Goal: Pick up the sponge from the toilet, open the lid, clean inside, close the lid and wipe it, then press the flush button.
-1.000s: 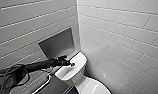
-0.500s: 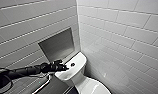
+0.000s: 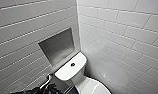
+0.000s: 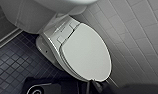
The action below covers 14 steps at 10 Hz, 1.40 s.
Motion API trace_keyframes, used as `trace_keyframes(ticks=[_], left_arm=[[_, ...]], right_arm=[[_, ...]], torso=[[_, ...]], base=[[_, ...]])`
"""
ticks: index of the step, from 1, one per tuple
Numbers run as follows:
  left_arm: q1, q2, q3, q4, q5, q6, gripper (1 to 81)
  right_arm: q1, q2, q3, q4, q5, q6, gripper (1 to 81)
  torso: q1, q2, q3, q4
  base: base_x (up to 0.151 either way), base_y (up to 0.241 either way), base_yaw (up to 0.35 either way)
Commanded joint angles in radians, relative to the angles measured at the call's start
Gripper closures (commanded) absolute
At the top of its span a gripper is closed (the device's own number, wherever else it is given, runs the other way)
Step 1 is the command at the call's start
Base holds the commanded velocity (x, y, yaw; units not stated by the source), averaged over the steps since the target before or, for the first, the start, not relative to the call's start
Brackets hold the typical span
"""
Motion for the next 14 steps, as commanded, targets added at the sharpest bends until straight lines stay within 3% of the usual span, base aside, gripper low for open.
trace_keyframes(ticks=[1, 3, 6, 11, 14], left_arm=[[0.214, -0.036, -0.002, 0.174, -0.114, 0.008, 81.1], [0.38, 0.066, -0.138, 0.259, -0.177, 0.008, 81.1], [0.516, 0.191, -0.32, 0.305, -0.225, 0.01, 81.1], [0.648, 0.355, -0.579, 0.316, -0.272, 0.006, 81.1], [0.717, 0.543, -0.87, 0.326, -0.275, 0.008, 81.1]], right_arm=[[0.004, 0.011, 0.006, -0.013, -0.07, -0.004, 81.1], [0.012, 0.031, -0.019, -0.013, -0.08, -0.003, 81.1], [0.009, 0.071, -0.099, -0.011, -0.073, -0.004, 81.1], [0.019, 0.091, -0.131, -0.01, -0.08, -0.003, 81.1], [0.019, 0.097, -0.14, -0.007, -0.076, -0.001, 81.1]], torso=[[0.0, 0.0, 0.0, 0.0], [0.0, 0.0, 0.0, 0.0], [0.0, 0.0, 0.0, 0.0], [0.0, 0.0, 0.0, 0.0], [0.0, -0.001, 0.001, 0.0]], base=[[0.0, 0.0, 0.0], [0.0, 0.0, 0.0], [0.0, 0.0, 0.0], [0.0, 0.0, 0.0], [0.0, 0.0, 0.0]])
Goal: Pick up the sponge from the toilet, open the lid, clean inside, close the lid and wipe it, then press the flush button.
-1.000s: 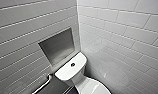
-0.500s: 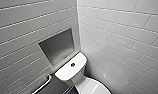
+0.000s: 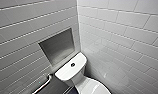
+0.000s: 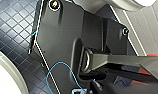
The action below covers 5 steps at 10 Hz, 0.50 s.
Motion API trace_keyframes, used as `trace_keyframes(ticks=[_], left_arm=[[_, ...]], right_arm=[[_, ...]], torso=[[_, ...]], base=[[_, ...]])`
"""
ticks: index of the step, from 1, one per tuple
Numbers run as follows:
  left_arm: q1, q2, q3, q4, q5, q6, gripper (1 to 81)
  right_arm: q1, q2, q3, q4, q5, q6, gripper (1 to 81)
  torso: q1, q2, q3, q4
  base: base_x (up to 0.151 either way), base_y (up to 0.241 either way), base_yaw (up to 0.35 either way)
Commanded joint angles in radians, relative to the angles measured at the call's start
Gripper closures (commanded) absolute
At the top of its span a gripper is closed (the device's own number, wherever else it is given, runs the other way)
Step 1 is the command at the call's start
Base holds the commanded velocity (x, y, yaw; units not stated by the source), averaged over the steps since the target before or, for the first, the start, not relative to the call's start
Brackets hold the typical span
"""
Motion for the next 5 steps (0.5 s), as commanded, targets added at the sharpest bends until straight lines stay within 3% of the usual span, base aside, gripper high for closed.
trace_keyframes(ticks=[1, 5], left_arm=[[0.067, 0.189, -0.268, 0.027, 0.025, 0.006, 81.1], [0.095, 0.359, -0.516, 0.02, 0.025, 0.006, 81.1]], right_arm=[[-0.001, 0.016, 0.005, -0.007, -0.061, -0.002, 81.1], [0.007, 0.022, -0.007, -0.008, -0.067, -0.003, 81.1]], torso=[[0.0, 0.0, 0.0, 0.0], [0.0, 0.0, 0.0, 0.0]], base=[[0.0, 0.0, 0.0], [0.0, 0.0, 0.0]])
